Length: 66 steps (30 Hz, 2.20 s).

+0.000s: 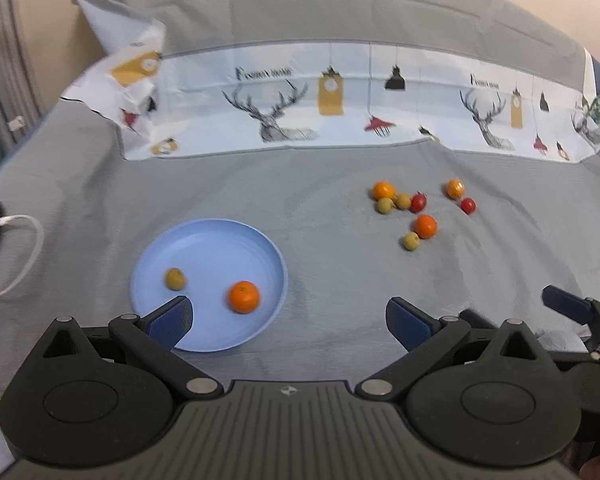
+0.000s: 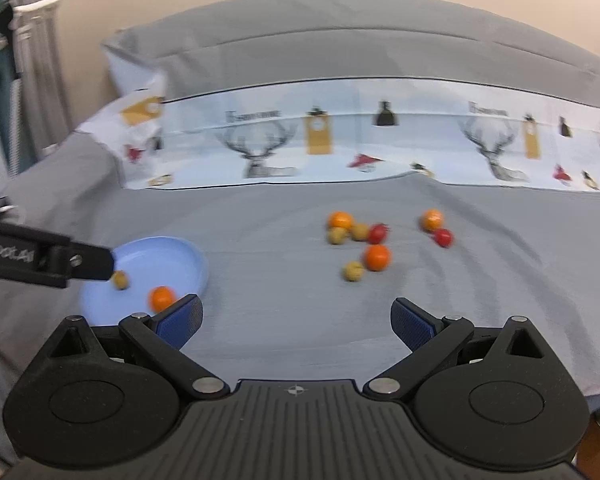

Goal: Organize fruits
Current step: 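Grasp a yellow plum with the left tool while the right tool grasps a red tomato, then carry the plum and tomato over the blue plate with both tools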

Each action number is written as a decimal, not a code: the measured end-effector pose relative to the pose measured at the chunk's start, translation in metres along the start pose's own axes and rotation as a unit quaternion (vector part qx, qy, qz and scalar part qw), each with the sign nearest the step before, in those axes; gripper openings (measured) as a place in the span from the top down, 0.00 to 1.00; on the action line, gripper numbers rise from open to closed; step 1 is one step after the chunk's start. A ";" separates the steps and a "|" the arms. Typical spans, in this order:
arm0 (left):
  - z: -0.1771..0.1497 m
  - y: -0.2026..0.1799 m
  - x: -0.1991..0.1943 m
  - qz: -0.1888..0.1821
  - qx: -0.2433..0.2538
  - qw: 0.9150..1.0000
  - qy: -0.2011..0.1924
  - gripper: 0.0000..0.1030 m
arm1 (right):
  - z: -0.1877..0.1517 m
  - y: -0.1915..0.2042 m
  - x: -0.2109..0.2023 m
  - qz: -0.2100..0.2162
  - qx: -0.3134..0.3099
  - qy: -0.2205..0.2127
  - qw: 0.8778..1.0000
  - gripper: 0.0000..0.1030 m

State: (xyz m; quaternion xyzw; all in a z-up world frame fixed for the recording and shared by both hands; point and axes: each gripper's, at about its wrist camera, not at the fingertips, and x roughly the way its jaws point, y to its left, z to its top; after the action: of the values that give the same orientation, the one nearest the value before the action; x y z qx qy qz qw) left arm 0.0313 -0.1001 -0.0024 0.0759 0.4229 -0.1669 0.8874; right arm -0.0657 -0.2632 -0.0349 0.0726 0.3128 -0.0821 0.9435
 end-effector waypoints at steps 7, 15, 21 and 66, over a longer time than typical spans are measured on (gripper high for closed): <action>0.022 -0.032 0.060 -0.015 0.030 0.999 0.035 0.00 | -0.001 -0.051 0.035 -0.060 0.034 0.010 0.998 0.03; 0.043 -0.094 0.160 -0.046 0.101 0.992 0.063 0.00 | 0.012 -0.115 0.115 -0.118 0.016 0.003 0.993 0.03; 0.053 -0.134 0.238 -0.062 0.108 0.986 0.107 0.00 | 0.026 -0.170 0.196 -0.144 0.046 0.005 0.989 0.03; 0.015 0.026 0.001 -0.005 0.007 1.000 -0.005 0.73 | 0.041 -0.016 0.028 0.111 -0.015 -0.039 0.993 0.70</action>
State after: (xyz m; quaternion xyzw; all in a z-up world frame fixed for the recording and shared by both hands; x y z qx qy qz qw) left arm 0.0517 -0.0800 0.0063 0.0792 0.4178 -0.1751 0.8880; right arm -0.0235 -0.2892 -0.0207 0.0896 0.2671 0.0249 0.9592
